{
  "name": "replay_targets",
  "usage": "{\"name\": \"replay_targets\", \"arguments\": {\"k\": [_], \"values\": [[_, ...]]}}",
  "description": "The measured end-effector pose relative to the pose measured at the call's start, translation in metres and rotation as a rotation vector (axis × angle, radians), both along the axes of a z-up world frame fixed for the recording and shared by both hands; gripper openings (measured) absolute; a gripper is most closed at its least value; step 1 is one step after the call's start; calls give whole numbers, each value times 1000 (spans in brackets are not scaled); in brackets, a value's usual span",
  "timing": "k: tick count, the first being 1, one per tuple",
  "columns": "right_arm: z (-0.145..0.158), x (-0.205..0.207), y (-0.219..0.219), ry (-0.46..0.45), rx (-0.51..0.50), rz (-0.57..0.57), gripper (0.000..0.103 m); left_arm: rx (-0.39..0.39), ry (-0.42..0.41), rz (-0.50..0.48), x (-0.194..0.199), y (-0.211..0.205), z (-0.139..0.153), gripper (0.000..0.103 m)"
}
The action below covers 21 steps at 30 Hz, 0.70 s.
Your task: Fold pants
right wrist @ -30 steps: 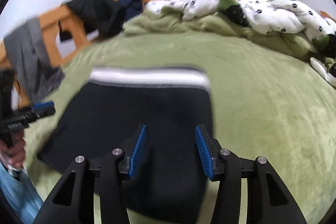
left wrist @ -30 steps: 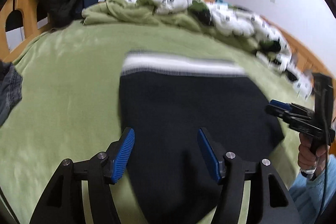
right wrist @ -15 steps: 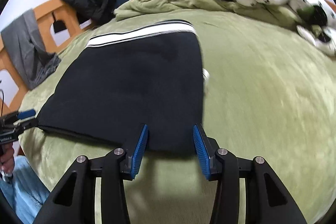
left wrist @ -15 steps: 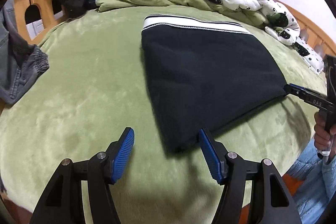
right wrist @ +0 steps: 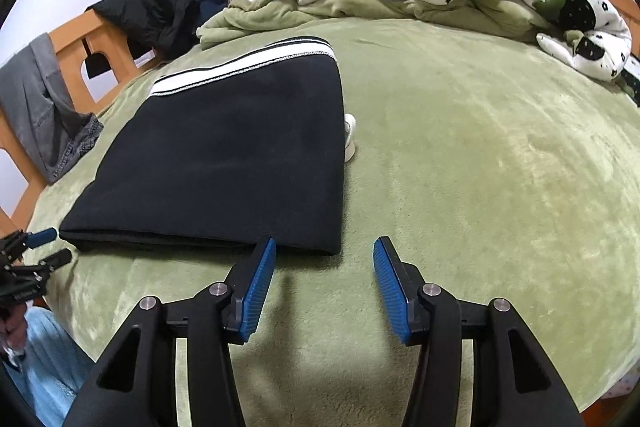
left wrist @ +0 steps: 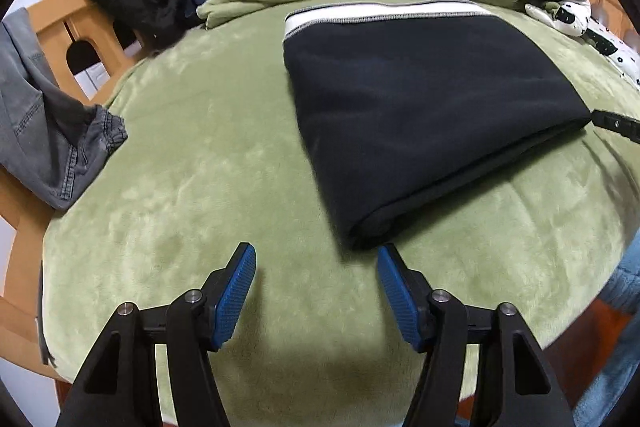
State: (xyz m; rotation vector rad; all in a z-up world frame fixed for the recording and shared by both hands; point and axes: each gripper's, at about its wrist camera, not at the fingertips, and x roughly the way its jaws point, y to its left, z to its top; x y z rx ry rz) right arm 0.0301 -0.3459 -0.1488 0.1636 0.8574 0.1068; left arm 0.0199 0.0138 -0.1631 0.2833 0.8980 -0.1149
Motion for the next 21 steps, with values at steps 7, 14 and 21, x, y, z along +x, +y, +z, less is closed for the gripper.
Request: {"name": "replay_targets", "arguments": {"k": [7, 14, 21], "values": [[1, -3, 5, -11, -41, 12, 50, -52, -19, -7, 14, -20, 4, 15], [4, -12, 4, -61, -62, -5, 56, -124, 27, 50, 2, 0, -15, 19], [17, -10, -3, -118, -61, -27, 56, -295, -27, -9, -22, 18, 24, 50]]}}
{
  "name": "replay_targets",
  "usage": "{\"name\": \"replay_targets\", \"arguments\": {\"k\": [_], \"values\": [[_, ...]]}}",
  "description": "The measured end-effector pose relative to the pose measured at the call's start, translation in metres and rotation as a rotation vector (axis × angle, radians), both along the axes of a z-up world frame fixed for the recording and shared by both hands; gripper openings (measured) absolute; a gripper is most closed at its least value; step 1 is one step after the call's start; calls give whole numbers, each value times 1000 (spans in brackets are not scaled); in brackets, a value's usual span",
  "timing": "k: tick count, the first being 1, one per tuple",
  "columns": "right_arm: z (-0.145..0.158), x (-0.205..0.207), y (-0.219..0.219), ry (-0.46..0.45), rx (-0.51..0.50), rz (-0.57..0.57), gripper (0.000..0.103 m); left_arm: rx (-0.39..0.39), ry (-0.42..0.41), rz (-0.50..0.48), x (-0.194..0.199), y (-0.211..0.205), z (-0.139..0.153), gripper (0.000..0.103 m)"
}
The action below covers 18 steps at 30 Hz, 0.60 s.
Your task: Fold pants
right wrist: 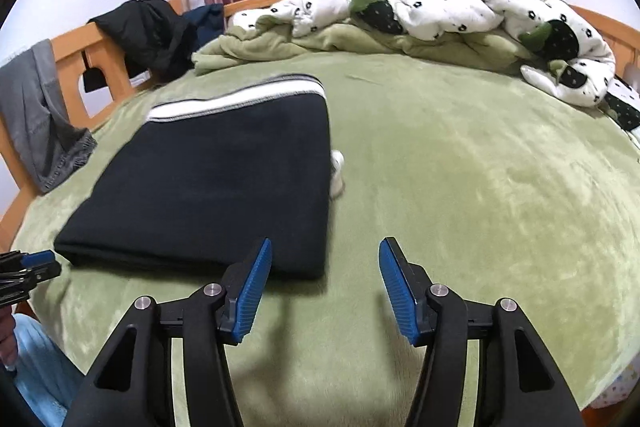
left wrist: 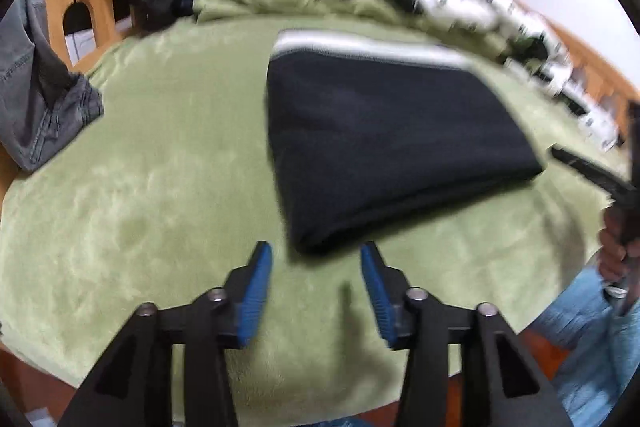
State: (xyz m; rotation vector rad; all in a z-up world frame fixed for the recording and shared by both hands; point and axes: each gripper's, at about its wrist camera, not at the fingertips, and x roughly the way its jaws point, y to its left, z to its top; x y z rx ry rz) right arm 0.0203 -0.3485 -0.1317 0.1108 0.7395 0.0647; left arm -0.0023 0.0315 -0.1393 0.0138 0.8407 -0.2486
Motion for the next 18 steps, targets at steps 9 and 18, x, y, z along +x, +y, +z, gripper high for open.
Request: {"name": "replay_targets", "arguments": {"k": [9, 18], "values": [[-18, 54, 23, 85, 37, 72, 59, 22, 67, 25, 76, -42, -13, 58], [-18, 19, 19, 97, -28, 95, 63, 70, 34, 18, 45, -60, 0, 64]]}}
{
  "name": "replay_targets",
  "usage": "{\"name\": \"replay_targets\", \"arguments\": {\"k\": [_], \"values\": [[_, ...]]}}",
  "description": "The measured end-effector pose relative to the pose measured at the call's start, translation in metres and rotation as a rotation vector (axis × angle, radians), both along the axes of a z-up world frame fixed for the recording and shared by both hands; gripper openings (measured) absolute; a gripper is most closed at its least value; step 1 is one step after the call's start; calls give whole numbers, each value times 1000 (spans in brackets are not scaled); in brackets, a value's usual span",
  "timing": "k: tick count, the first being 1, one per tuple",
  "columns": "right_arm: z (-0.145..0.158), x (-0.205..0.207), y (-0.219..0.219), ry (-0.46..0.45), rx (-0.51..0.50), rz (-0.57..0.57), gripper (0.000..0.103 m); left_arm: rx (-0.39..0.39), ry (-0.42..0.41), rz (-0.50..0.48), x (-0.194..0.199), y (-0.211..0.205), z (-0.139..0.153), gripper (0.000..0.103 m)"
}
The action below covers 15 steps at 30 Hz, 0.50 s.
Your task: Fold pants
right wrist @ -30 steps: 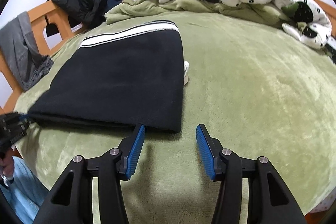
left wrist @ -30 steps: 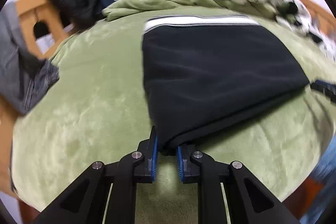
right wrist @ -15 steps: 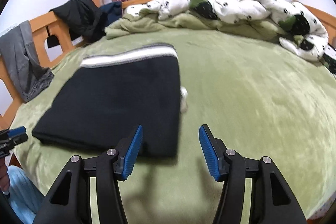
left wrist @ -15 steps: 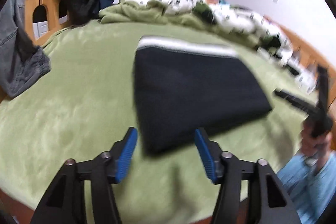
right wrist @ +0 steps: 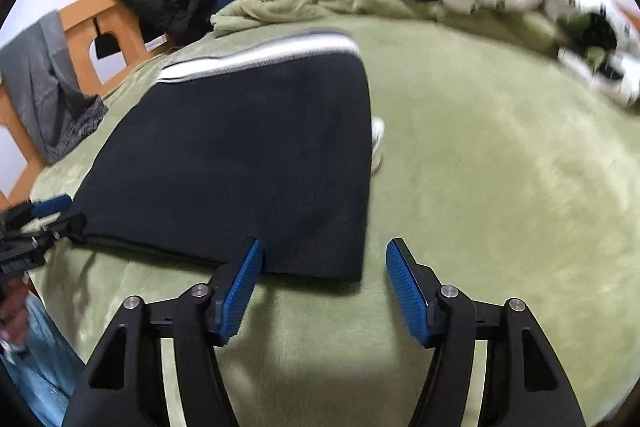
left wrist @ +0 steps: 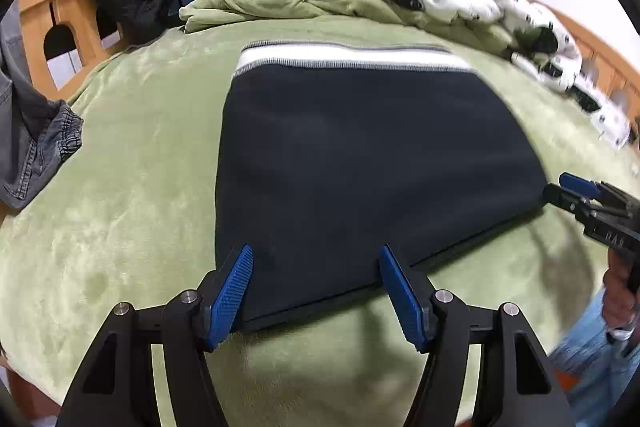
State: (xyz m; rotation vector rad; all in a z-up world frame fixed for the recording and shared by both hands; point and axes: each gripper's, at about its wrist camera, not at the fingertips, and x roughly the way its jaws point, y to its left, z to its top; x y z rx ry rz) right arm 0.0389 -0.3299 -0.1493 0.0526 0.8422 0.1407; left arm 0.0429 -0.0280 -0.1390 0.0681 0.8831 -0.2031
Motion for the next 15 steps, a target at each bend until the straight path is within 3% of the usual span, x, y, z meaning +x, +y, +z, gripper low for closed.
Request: {"name": "replay_targets", "arguments": {"k": [4, 6, 10, 13, 15], "values": [[50, -4, 7, -82, -56, 12, 63, -47, -64, 34, 13, 8, 51, 64], [80, 4, 9, -107, -42, 13, 63, -77, -91, 32, 26, 10, 73, 64], [136, 24, 11, -221, 5, 31, 68, -62, -191, 19, 53, -1, 104, 67], [141, 46, 22, -277, -69, 21, 69, -75, -208, 2, 83, -10, 100, 67], [127, 69, 22, -247, -78, -10, 68, -102, -211, 0, 106, -11, 88, 67]]}}
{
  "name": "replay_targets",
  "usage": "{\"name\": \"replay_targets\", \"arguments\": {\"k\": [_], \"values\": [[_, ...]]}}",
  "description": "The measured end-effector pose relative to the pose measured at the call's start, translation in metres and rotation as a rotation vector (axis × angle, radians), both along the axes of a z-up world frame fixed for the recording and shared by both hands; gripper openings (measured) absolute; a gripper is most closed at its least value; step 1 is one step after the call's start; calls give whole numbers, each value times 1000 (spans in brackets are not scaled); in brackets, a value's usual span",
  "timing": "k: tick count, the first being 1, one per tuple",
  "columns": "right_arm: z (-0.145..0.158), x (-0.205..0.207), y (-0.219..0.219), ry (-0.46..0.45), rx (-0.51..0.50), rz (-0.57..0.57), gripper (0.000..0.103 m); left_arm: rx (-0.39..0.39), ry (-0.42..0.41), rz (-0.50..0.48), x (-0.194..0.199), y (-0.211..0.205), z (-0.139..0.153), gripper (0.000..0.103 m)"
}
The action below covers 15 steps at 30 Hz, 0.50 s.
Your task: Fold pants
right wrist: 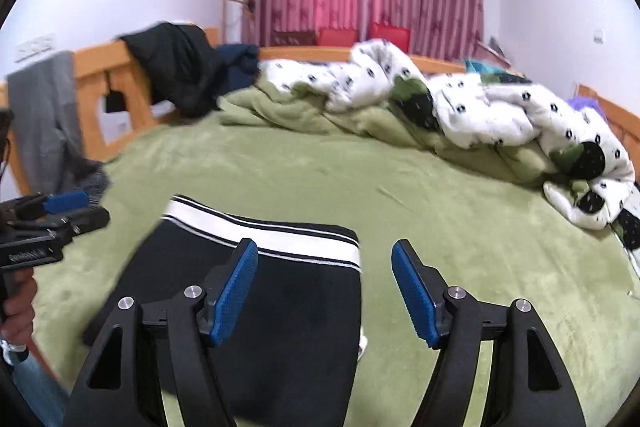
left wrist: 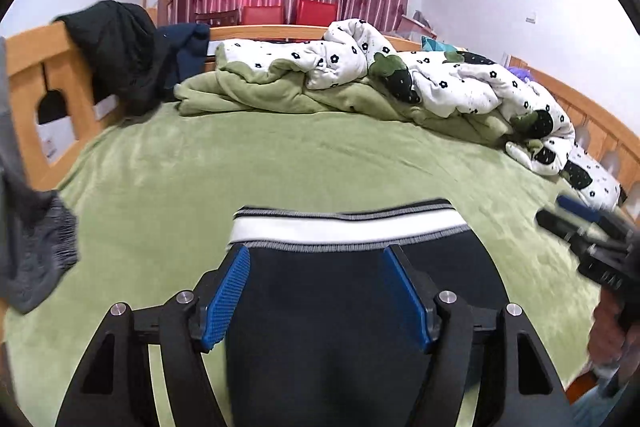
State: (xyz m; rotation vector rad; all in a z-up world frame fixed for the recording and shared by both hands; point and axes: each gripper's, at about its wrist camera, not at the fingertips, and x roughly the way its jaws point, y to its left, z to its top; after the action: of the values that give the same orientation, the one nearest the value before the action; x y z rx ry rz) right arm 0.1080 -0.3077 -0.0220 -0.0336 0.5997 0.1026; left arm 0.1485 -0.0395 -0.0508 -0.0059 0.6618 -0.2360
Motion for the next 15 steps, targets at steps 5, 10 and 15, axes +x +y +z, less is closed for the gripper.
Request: {"name": "replay_targets", "arguments": {"k": [5, 10, 15], "values": [[-46, 57, -4, 110, 103, -21, 41, -44, 71, 22, 48, 2, -37, 66], [-81, 104, 3, 137, 87, 28, 40, 44, 34, -36, 79, -10, -59, 66], [-130, 147, 14, 225, 13, 25, 40, 59, 199, 23, 122, 1, -108, 66]]}}
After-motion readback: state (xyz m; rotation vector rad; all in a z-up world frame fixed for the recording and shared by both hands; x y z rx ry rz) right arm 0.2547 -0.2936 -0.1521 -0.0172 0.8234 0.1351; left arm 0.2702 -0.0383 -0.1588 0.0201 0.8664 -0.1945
